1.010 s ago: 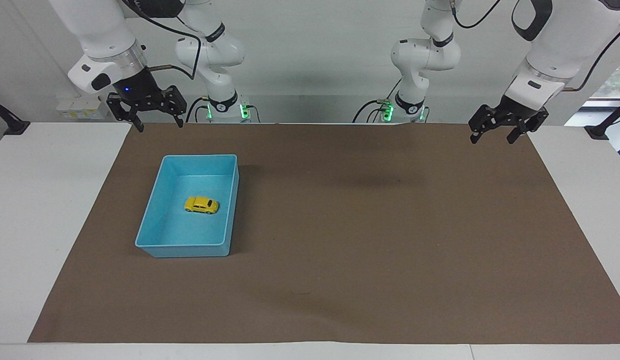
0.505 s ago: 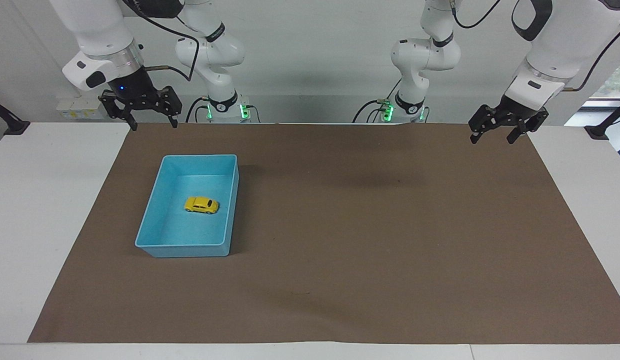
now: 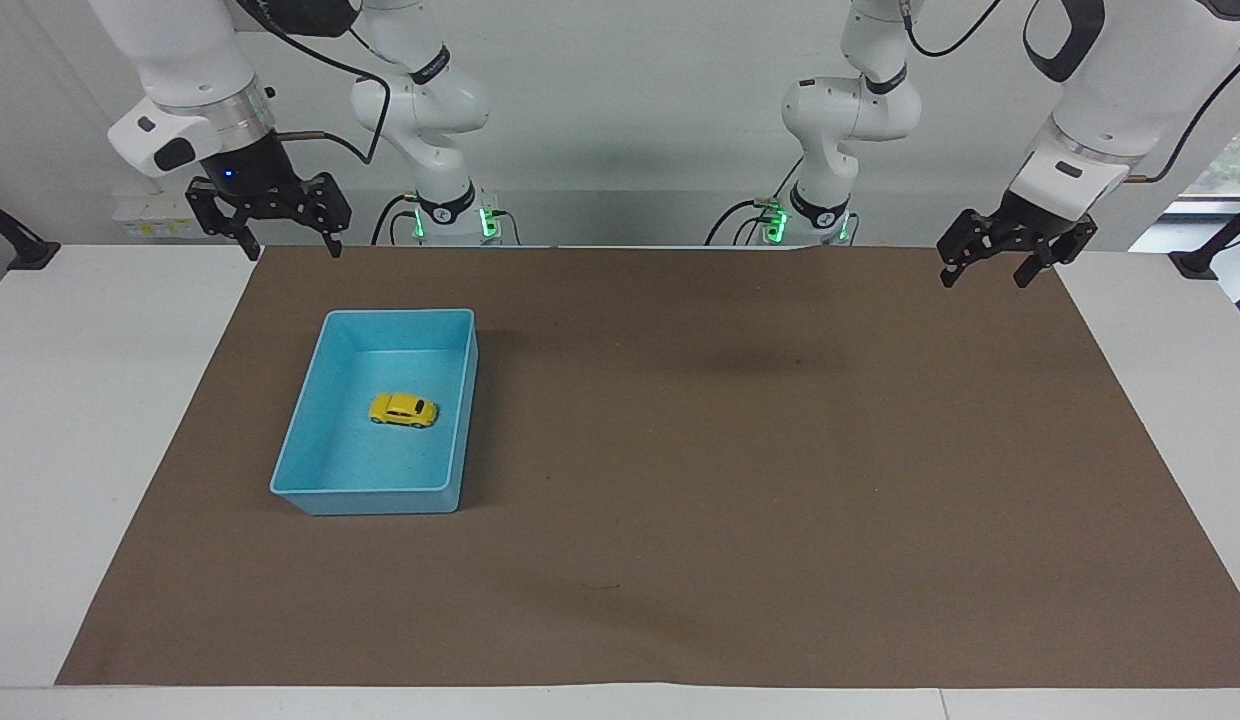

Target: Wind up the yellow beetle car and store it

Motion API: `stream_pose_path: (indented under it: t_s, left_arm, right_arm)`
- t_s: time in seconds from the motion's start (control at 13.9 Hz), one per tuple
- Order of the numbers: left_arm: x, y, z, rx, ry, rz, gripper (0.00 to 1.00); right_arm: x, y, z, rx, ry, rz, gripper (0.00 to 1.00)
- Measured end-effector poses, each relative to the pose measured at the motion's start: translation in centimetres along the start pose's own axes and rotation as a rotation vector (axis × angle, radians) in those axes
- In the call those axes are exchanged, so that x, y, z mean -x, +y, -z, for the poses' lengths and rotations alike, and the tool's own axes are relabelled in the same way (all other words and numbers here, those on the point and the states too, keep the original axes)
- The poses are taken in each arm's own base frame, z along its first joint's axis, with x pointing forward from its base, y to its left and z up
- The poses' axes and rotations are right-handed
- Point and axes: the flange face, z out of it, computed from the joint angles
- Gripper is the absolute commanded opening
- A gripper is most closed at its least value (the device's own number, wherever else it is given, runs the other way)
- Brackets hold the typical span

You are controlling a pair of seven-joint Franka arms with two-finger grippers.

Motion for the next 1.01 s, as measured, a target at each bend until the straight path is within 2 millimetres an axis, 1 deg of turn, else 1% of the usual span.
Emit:
stream_pose_path:
  t_s: [0.43,1.01]
  left_arm:
    - [0.0,0.0,0.0,0.000,0.000,0.000,1.00]
    - [0.0,0.0,0.0,0.000,0.000,0.000,1.00]
  right_arm:
    - [0.0,-0.2,0.1,0.000,0.001,0.004,1.00]
    - [-0.1,-1.2,0.2,0.000,0.004,0.021,1.00]
